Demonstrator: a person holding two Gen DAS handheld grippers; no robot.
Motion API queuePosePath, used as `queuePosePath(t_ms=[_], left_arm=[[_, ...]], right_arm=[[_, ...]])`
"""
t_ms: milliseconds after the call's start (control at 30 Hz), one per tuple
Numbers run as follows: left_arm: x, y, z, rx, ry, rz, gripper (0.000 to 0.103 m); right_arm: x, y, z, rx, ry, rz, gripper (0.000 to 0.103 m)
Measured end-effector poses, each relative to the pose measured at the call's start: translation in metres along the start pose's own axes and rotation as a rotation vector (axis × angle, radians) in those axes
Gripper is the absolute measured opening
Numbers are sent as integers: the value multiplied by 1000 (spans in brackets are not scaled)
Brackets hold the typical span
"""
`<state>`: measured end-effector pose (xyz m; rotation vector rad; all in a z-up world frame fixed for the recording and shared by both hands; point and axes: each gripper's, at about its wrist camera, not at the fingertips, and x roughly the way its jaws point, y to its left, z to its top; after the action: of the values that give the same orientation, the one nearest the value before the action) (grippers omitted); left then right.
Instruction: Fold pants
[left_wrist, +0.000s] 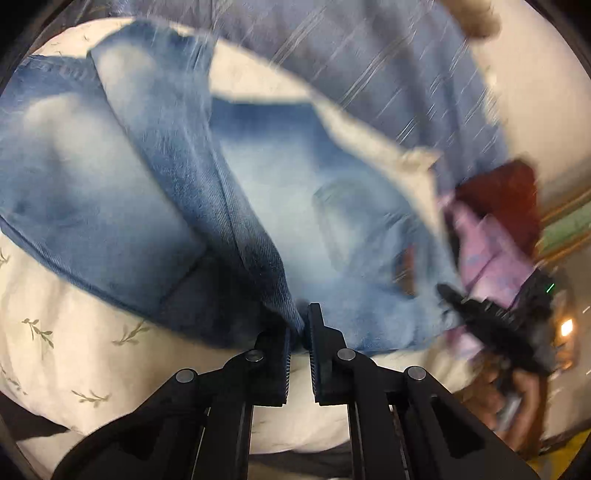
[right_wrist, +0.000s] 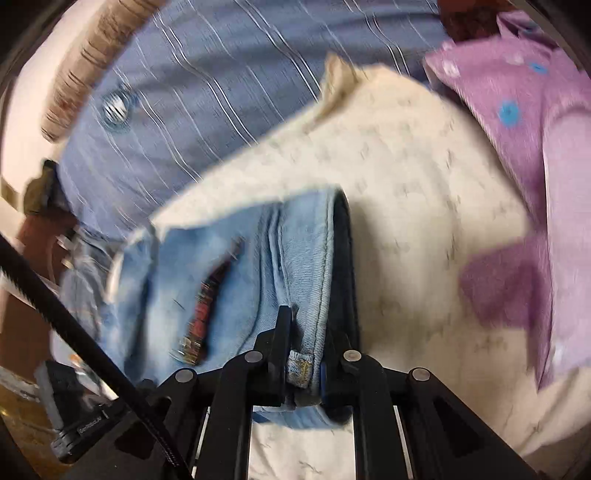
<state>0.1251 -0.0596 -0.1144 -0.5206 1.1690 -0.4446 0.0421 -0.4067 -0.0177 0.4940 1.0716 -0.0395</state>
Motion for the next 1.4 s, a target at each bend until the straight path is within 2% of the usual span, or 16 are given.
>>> queuePosePath(t_ms=[67, 133, 167, 233, 300, 433, 500, 733, 867, 933, 967, 1100, 1167, 1200, 1267, 1400], left_arm=[[17, 8, -3, -4, 19, 11, 10], [11, 1, -3, 45, -1, 4, 10], [6, -1, -4, 57, -10, -6, 12], [-8, -7, -6, 111, -36, -24, 18], [-23, -11, -5, 171, -64, -3, 20], [-69, 0, -1, 170, -129, -34, 38], [-101, 11, 9, 158, -174, -19, 45], [-143, 48, 120, 80, -223, 104, 54], [-139, 84, 156, -9, -217, 16, 54], [-134, 100, 156, -74, -225, 126, 52], [-132, 105, 157, -92, -225, 121, 52], [-138, 113, 163, -144, -214, 57, 54], [-137, 118, 171, -143, -211, 75, 54], [-135, 117, 174, -140, -210, 82, 54], [-130, 115, 174, -135, -204, 78, 54], [-122, 114, 182, -123, -218, 77, 54]], right_arm=[[32, 4, -7, -31, 106, -79, 19], [36, 7, -7, -44, 109, -109, 25], [27, 9, -7, -50, 75, -118, 30], [13, 10, -10, -59, -8, -145, 56], [-2, 16, -13, -75, -96, -158, 56], [-38, 47, -21, -135, -291, -89, 73], [-43, 65, -21, -165, -309, -21, 77], [22, 168, 9, -224, -68, 365, 77], [78, 225, 14, -273, 32, 372, 77], [108, 244, 22, -278, 75, 362, 77], [124, 250, 25, -279, 95, 341, 77], [184, 274, 38, -277, 170, 284, 73], [204, 278, 38, -308, 174, 175, 64], [208, 281, 38, -311, 170, 178, 57], [204, 290, 35, -364, 160, 196, 5], [151, 302, 10, -428, 64, 341, 5]])
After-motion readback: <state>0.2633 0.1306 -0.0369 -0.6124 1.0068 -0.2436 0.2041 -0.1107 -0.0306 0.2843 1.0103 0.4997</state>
